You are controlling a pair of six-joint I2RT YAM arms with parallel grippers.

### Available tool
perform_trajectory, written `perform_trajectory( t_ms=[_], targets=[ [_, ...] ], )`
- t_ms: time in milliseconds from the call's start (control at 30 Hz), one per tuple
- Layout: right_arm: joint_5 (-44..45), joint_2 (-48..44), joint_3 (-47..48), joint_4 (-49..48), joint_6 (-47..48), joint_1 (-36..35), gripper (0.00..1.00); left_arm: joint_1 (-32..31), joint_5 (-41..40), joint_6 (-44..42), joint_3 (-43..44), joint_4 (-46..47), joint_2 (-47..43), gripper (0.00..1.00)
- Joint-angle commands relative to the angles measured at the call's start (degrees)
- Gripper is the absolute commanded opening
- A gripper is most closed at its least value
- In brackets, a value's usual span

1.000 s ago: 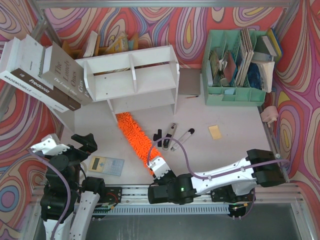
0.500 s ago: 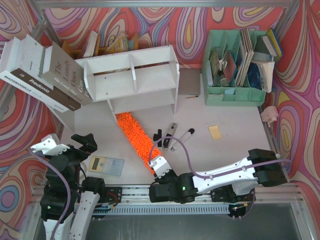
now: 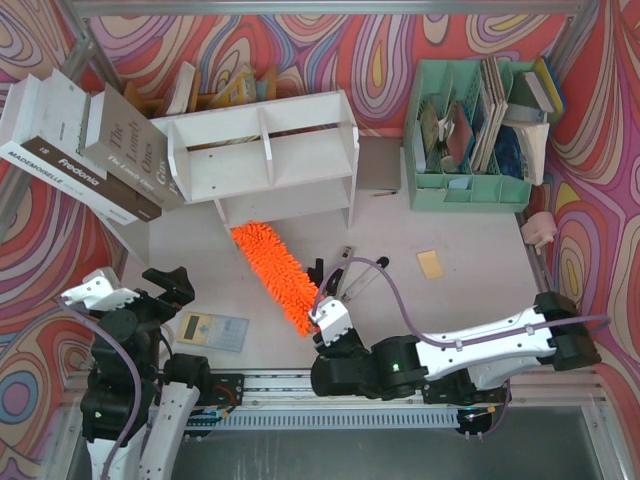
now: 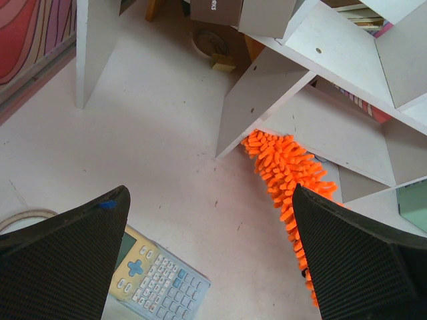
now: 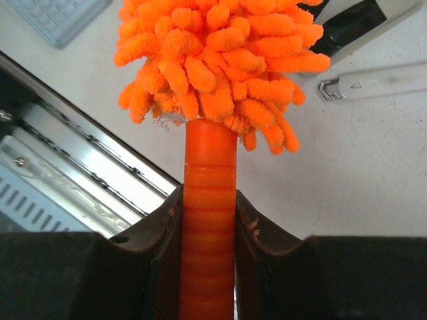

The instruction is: Dust the bookshelf with a duster

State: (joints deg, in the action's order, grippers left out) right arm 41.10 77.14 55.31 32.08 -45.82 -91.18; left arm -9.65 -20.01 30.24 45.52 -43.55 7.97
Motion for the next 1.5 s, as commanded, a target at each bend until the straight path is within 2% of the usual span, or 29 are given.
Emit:
perform_trajectory(
  t_ms=[0, 233, 367, 467, 667, 800, 933, 1067, 1200, 1300, 1467],
  targets=[
    [3.2, -2.2, -1.1, -7.7, 2.0, -0.6, 0.0, -0.2, -0.3, 0.3, -0.7, 0.7, -0.5, 0.99],
    [-2.4, 6.7, -2.0, -3.7, -3.3, -0.5, 0.0, -0.2, -0.2, 0.3, -0.7, 0.7, -0.6, 0.99],
    [-2.7, 8.1, -1.9, -2.1, -4.8, -0.5, 0.0, -0.2, -0.1, 0.3, -0.8, 0.8, -0.6, 0.98],
    [-1.0, 6.2, -1.4, -2.1, -3.6, -0.5, 0.0, -0.1, -0.1, 0.3, -0.8, 0.8, -0.5, 0.99],
    [1.3, 1.6, 1.8, -2.5, 4.9, -0.5, 0.0, -0.1, -0.3, 0.3, -0.8, 0.7, -0.6, 0.98],
    [0.5, -1.5, 1.2, -3.9, 6.7, -0.6, 0.0, -0.2, -0.4, 0.4, -0.7, 0.6, -0.9, 0.98],
    [-0.9, -1.8, -1.4, -4.4, 4.3, -0.5, 0.0, -0.2, -0.5, 0.5, -0.7, 0.4, -1.4, 0.98],
    [-3.0, 0.4, -3.1, -2.0, -0.6, -0.7, 0.0, -0.1, -0.3, 0.5, -0.7, 0.6, -1.2, 0.99],
    [-2.9, 0.0, -3.4, 1.5, -0.9, -1.5, 0.0, -0.2, -0.1, 0.4, -0.8, 0.7, -0.8, 0.98],
    [-0.5, -3.2, -2.5, 5.4, 1.1, -2.4, 0.0, -0.1, -0.1, 0.4, -0.9, 0.8, -0.7, 0.99],
    [-1.1, -11.4, -2.4, 4.6, 9.0, -3.6, 0.0, -0.1, -0.4, 0.4, -0.8, 0.7, -0.7, 0.98]
  ],
)
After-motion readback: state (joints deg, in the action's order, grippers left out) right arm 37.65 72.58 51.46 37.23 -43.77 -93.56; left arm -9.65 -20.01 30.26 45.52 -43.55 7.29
